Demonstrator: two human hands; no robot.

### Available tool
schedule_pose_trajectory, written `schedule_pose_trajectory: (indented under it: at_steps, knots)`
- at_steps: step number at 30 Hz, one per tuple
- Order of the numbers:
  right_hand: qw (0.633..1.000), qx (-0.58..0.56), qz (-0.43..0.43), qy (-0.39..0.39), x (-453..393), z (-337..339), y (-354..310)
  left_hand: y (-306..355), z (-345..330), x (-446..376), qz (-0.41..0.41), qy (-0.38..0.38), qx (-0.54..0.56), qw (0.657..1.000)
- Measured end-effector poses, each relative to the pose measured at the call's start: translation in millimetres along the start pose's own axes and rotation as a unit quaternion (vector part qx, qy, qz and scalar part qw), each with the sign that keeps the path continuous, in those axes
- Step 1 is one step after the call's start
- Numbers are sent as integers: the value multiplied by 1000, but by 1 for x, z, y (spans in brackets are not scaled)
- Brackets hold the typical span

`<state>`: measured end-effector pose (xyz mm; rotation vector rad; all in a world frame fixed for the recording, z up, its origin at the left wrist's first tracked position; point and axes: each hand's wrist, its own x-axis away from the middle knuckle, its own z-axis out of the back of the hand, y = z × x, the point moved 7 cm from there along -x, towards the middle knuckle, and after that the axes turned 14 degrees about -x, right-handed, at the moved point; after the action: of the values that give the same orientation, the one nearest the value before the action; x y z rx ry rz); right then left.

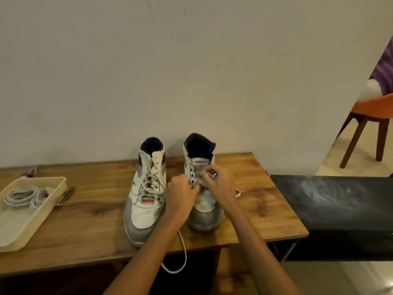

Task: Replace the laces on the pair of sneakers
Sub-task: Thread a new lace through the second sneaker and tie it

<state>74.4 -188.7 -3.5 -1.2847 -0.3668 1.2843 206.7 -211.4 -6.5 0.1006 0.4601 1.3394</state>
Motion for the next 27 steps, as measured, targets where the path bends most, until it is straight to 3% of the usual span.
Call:
schedule_pose_trajectory:
  at_steps: [10,19,27]
  knots:
    - [995,91,2,-39,1,-8,-3,-4,11,-1,-4,35,103,994]
    - [996,88,-16,24,15,-13,-7,-20,5,3,90,25,189,978]
    - [998,51,-12,34,15,-14,-1,-24,1,3,97,15,199,975]
